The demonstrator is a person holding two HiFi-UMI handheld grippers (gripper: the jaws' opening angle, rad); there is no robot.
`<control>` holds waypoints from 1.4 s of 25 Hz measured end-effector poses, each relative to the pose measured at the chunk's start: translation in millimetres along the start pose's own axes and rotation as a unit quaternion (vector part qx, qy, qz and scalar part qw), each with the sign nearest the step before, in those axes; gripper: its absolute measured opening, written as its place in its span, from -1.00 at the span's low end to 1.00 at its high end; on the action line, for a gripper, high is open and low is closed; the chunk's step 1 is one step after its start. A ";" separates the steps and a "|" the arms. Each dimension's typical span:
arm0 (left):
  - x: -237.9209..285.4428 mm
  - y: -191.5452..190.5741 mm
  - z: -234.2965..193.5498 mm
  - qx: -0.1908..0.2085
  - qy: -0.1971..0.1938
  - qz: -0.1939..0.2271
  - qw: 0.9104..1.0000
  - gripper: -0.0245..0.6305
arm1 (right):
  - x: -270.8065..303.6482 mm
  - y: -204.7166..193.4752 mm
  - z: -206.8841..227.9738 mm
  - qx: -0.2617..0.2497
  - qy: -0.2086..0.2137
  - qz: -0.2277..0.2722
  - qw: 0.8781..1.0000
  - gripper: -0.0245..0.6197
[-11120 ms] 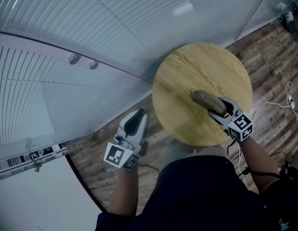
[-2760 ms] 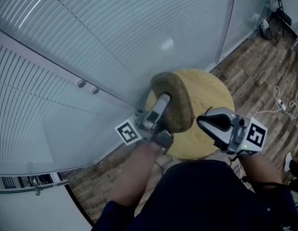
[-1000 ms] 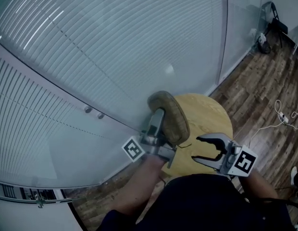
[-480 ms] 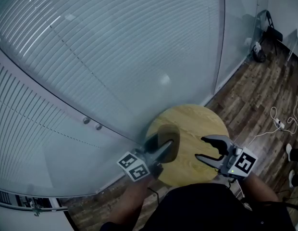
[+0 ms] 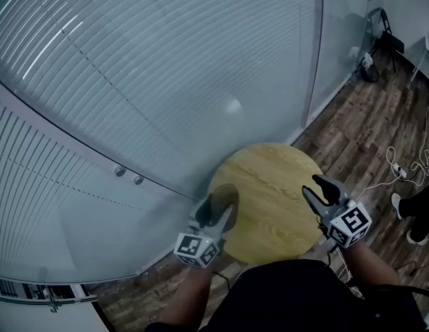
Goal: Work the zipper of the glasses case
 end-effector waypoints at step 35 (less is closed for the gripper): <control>-41.8 -4.8 3.3 0.013 0.063 -0.003 0.998 -0.06 | -5.9 -32.4 9.4 -0.025 -0.066 0.002 0.997 -0.90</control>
Point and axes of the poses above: the fingertips, and each gripper's own axes: x forward along the fingers, z to its right, y out of its top, the point moved 10 cm from there along -x, backward along the fingers, and after that the axes turned 9 degrees about -y, right-handed, at the moved point
